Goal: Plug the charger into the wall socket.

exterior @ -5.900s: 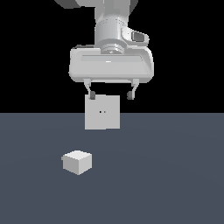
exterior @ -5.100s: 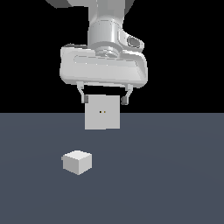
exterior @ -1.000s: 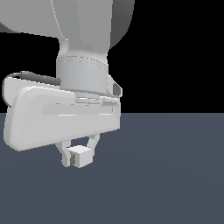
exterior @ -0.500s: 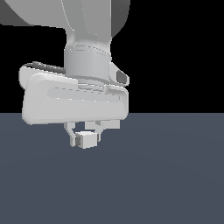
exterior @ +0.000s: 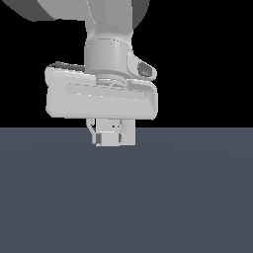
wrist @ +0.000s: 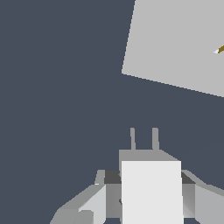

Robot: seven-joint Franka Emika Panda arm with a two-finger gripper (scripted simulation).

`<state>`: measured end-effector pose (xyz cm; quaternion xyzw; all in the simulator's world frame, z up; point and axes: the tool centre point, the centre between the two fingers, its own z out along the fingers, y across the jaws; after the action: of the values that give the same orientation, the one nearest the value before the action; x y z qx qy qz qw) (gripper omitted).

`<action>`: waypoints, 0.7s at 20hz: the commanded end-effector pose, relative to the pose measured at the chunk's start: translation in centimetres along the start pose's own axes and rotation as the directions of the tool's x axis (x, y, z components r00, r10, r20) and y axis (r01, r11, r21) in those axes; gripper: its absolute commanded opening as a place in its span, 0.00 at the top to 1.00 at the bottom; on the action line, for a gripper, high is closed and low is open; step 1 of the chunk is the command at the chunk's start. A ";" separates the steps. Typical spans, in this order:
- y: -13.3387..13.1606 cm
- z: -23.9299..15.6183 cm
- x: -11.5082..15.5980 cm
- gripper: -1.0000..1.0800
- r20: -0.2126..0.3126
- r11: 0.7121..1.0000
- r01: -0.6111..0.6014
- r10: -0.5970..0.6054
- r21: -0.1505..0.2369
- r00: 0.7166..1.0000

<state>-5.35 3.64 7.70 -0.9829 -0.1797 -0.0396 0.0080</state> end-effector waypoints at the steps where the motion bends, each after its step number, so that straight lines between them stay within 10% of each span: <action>1: 0.5 -0.6 0.2 1.00 0.000 0.998 -0.067 0.067 -0.005 0.998; 14: 2.0 -2.2 0.6 1.00 0.000 0.973 -0.231 0.231 -0.020 0.973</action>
<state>-4.27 1.98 9.90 -0.9969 -0.0683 -0.0393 0.0029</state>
